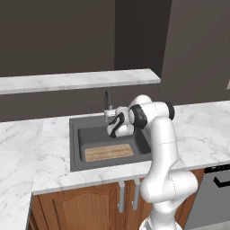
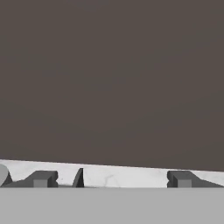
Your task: Turn on the sink faucet with hot water and rinse the cutting board for ten seconds, then turn off the faucet. Push the cutting board to reach the water if necessary.
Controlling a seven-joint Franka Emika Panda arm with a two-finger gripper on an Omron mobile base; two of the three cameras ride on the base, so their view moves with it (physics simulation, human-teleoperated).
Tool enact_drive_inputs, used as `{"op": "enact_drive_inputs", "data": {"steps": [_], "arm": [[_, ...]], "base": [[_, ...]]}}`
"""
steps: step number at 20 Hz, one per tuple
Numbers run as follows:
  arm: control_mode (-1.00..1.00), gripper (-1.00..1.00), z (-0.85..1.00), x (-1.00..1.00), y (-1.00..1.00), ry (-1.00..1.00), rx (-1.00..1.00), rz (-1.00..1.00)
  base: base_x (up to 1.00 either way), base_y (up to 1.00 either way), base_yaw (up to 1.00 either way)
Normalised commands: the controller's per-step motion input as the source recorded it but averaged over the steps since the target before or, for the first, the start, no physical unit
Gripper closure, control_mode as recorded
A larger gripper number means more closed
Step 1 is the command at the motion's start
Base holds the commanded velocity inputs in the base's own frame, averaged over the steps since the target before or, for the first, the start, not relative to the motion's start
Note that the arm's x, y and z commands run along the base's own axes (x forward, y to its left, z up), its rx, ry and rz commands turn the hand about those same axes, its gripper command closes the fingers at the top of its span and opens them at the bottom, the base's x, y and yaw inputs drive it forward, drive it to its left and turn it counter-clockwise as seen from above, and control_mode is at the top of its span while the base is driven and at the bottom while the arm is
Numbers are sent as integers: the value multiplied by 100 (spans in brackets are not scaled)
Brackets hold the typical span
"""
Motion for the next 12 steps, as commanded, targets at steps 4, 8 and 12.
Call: {"op": "enact_drive_inputs", "data": {"steps": [4,8,12], "arm": [[-100,-100,0,0,0,0,0,0],[-100,-100,0,0,-1,0,0,0],[-100,-100,0,0,-7,0,1,0]], "base": [[0,0,0],[0,0,0],[0,0,0]]}}
